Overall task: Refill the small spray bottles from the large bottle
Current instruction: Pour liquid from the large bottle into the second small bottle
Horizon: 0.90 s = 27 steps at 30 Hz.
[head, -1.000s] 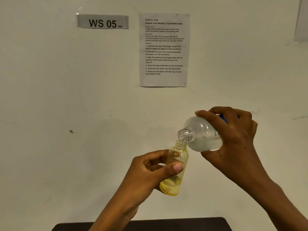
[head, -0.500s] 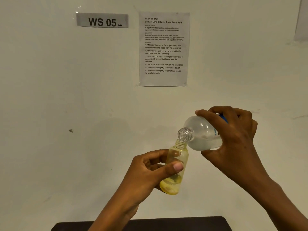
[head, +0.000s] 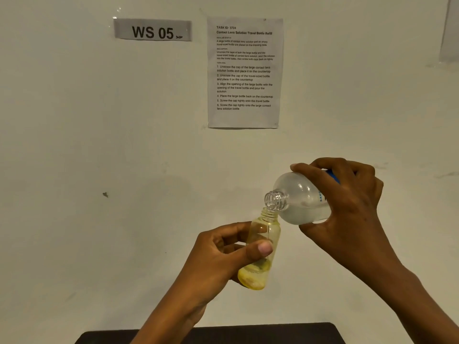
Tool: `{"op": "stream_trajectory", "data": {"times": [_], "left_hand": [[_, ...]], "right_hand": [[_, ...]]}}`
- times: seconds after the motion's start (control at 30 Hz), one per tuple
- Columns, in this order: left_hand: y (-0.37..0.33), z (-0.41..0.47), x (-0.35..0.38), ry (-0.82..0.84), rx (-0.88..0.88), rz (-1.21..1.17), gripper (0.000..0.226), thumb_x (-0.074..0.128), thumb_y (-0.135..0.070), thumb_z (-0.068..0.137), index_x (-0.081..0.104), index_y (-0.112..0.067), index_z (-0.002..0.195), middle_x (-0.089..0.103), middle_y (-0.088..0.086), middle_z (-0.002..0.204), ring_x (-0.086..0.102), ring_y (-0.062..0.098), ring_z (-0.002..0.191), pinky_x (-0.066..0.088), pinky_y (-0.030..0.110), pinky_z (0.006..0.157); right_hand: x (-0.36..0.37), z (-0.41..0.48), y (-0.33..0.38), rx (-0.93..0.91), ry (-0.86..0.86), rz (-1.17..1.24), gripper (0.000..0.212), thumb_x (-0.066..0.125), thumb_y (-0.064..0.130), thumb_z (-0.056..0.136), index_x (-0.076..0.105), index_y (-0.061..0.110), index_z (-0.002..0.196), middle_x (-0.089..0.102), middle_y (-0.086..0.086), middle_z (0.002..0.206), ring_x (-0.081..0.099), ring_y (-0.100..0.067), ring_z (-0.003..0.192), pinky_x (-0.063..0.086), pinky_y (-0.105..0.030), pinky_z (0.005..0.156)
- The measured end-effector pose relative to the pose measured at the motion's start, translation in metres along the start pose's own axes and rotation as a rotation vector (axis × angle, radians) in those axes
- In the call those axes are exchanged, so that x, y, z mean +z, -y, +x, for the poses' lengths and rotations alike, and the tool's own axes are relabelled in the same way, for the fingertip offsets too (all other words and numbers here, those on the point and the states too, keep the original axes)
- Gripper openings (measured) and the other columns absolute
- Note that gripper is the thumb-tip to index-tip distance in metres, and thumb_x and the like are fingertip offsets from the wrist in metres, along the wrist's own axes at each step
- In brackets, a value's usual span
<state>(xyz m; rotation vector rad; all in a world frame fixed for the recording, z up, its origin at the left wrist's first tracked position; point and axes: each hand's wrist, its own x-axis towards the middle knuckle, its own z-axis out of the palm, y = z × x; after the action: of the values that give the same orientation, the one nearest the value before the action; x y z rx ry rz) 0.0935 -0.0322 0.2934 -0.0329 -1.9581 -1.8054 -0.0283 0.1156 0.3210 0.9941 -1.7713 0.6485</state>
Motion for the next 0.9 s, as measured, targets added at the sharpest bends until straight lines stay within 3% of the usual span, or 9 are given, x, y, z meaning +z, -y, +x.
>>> {"op": "stream_trajectory", "data": {"times": [0.3, 0.37, 0.5, 0.67, 0.9], "left_hand": [[0.0036, 0.0006, -0.0004, -0.009, -0.015, 0.019, 0.029, 0.074, -0.034, 0.059, 0.073, -0.033, 0.088, 0.074, -0.004, 0.090, 0.071, 0.013, 0.078, 0.053, 0.020, 0.056], [0.0030, -0.0002, -0.0006, -0.004, -0.019, 0.016, 0.029, 0.083, -0.035, 0.059, 0.075, -0.029, 0.086, 0.074, -0.003, 0.090, 0.071, 0.013, 0.077, 0.053, 0.020, 0.055], [0.0023, 0.0002, -0.0007, -0.010, -0.016, 0.011, 0.030, 0.071, -0.036, 0.052, 0.073, -0.030, 0.082, 0.074, -0.004, 0.088, 0.071, 0.013, 0.075, 0.053, 0.020, 0.055], [0.0020, 0.0004, -0.0003, -0.009, -0.011, 0.017, 0.032, 0.070, -0.037, 0.052, 0.072, -0.030, 0.083, 0.074, -0.007, 0.087, 0.071, 0.011, 0.075, 0.053, 0.019, 0.054], [0.0020, -0.0001, -0.0005, -0.006, -0.009, 0.026, 0.035, 0.070, -0.038, 0.051, 0.073, -0.030, 0.085, 0.074, -0.004, 0.090, 0.071, 0.014, 0.077, 0.054, 0.022, 0.055]], "right_hand": [[0.0008, -0.0007, 0.0010, -0.003, -0.026, -0.005, 0.068, 0.068, 0.023, 0.053, 0.050, 0.030, 0.118, 0.052, 0.000, 0.111, 0.034, -0.024, 0.105, 0.012, -0.022, 0.082], [0.0007, -0.0008, 0.0013, -0.002, -0.025, -0.003, 0.067, 0.067, 0.024, 0.053, 0.051, 0.029, 0.118, 0.053, -0.001, 0.111, 0.034, -0.024, 0.105, 0.012, -0.021, 0.081], [0.0004, -0.0005, 0.0019, 0.000, -0.020, 0.001, 0.068, 0.067, 0.023, 0.053, 0.051, 0.029, 0.118, 0.053, -0.001, 0.111, 0.034, -0.023, 0.106, 0.012, -0.021, 0.082], [0.0003, -0.0005, 0.0005, -0.002, 0.001, 0.010, 0.075, 0.079, 0.014, 0.051, 0.051, 0.028, 0.119, 0.052, -0.002, 0.111, 0.033, -0.024, 0.106, 0.012, -0.021, 0.081], [0.0011, -0.0018, 0.0004, -0.008, -0.010, 0.018, 0.073, 0.076, 0.016, 0.053, 0.049, 0.031, 0.119, 0.051, 0.001, 0.112, 0.034, -0.024, 0.106, 0.015, -0.026, 0.084]]}}
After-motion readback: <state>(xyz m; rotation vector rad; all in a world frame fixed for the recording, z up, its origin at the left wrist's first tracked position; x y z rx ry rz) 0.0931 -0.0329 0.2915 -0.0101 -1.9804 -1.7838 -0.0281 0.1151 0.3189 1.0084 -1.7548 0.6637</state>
